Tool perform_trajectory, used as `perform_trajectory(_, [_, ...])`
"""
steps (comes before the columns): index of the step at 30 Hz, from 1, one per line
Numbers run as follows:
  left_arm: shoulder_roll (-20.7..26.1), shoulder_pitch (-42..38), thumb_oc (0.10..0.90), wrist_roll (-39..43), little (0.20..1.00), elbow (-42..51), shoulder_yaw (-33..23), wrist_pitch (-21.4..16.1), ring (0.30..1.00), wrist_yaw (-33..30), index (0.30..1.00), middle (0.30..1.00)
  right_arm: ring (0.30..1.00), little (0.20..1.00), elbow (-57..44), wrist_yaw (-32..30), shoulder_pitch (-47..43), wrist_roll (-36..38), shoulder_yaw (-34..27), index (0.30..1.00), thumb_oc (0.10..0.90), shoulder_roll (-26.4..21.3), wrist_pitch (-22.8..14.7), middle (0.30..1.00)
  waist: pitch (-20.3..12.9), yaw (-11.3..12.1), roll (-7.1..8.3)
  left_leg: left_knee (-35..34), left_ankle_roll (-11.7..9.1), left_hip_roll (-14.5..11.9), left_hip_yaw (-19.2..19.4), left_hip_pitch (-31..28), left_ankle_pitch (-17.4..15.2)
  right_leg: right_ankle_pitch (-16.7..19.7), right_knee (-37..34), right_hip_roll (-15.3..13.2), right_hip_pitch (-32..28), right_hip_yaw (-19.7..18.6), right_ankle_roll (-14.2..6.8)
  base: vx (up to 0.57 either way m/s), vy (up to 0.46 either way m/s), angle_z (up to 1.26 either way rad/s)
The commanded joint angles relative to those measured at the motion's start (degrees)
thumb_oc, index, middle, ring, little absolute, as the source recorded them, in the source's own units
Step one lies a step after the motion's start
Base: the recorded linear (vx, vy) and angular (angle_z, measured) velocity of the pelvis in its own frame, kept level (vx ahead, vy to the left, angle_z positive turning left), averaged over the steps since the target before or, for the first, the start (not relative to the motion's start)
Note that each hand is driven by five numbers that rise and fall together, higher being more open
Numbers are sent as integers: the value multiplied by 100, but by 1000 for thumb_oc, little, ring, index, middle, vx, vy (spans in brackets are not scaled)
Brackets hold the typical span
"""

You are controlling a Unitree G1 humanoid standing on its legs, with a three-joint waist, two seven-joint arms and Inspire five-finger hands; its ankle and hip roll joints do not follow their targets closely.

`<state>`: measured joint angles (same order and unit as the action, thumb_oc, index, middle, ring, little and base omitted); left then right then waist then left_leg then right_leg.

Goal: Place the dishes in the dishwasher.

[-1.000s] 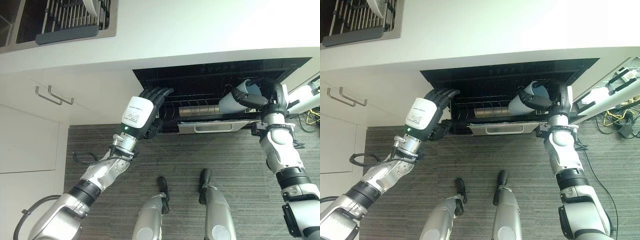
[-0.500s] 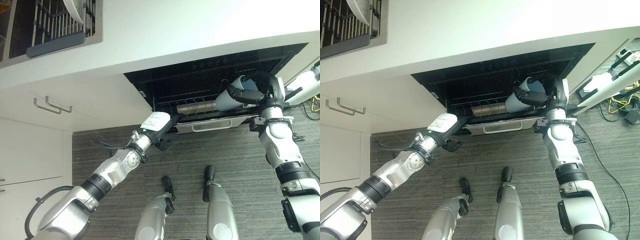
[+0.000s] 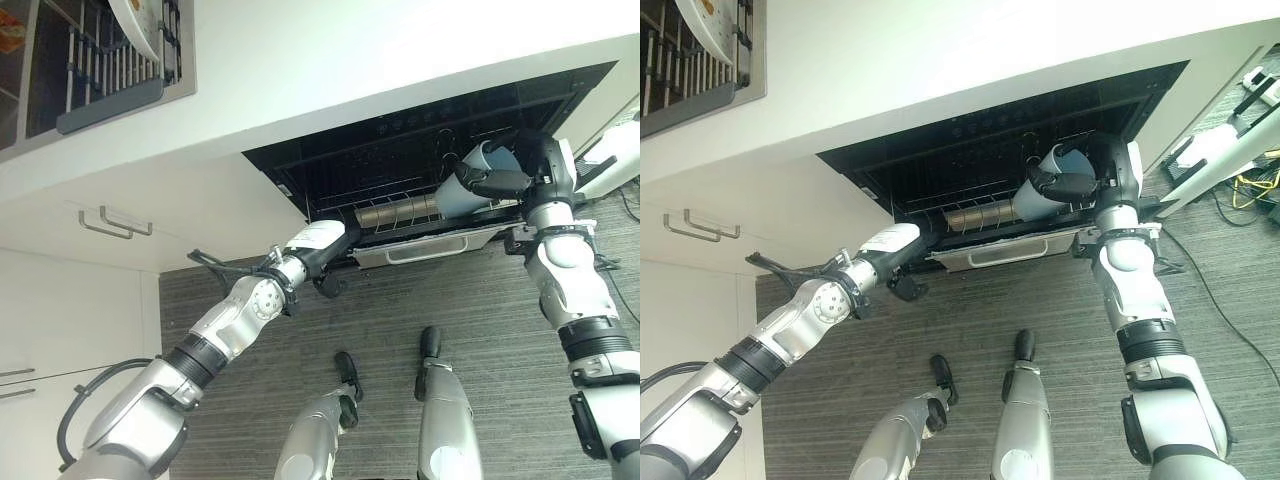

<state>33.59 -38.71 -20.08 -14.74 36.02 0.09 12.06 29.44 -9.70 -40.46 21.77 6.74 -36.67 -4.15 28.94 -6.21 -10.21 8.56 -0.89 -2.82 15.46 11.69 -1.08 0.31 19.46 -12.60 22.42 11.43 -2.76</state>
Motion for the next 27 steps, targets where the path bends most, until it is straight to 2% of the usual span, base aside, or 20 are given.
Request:
perform_trajectory(1, [-14, 558, 800, 521, 900, 837, 487, -284, 900, 1244, 900, 900, 300, 300, -313, 117, -495, -265, -92, 300, 400, -381, -326, 300, -392, -127, -31, 862, -240, -128, 171, 277, -505, -370, -227, -114, -442, 214, -540, 10, 90, 0])
perform_trajectory(9, [126, 841, 800, 657, 900, 1119, 471, -375, 900, 1791, 900, 900, 300, 300, -218, 182, -532, -575, -129, 300, 400, -502, -223, 300, -458, -88, -128, 862, -219, -104, 210, 160, -577, -407, -227, -173, -550, 247, -548, 8, 38, 0])
perform_trajectory(13, [206, 942, 800, 518, 900, 1220, 499, -490, 900, 1932, 900, 900, 300, 300, -122, 132, -625, -740, -84, 300, 400, -586, -169, 300, -472, -30, -116, 862, -210, -105, 183, 158, -585, -407, -227, -174, -567, 285, -550, -8, 1, 2])
perform_trajectory(22, [354, 905, 800, 295, 900, 1301, 575, -759, 900, 1622, 900, 900, 300, 300, 479, 66, -1136, -1261, 165, 300, 400, -847, -2, 300, -465, 99, -106, 862, -200, -109, 130, 208, -593, -427, -227, -160, -575, 379, -552, -8, -7, 0])
perform_trajectory(23, [377, 858, 800, 258, 900, 1358, 569, -756, 900, 1542, 900, 900, 300, 300, 704, 13, -1229, -1468, 257, 300, 400, -911, 78, 300, -463, 128, -111, 862, -200, -107, 121, 221, -584, -427, -227, -154, -579, 404, -547, 0, 0, 0])
perform_trajectory(24, [450, 813, 800, 185, 900, 1432, 575, -793, 900, 1427, 900, 900, 300, 300, 1014, -8, -1281, -1837, 363, 300, 400, -1021, -18, 300, -461, 156, -116, 862, -202, -108, 114, 223, -577, -422, -227, -159, -595, 436, -547, -17, -22, 5])
perform_trajectory(27, [577, 734, 800, 144, 900, 1487, 583, -850, 900, 1366, 900, 900, 300, 300, 1312, -18, -1357, -2270, 579, 300, 400, -1200, -111, 300, -447, 187, -108, 862, -195, -106, 99, 239, -568, -402, -227, -156, -588, 452, -552, -20, -21, 5])
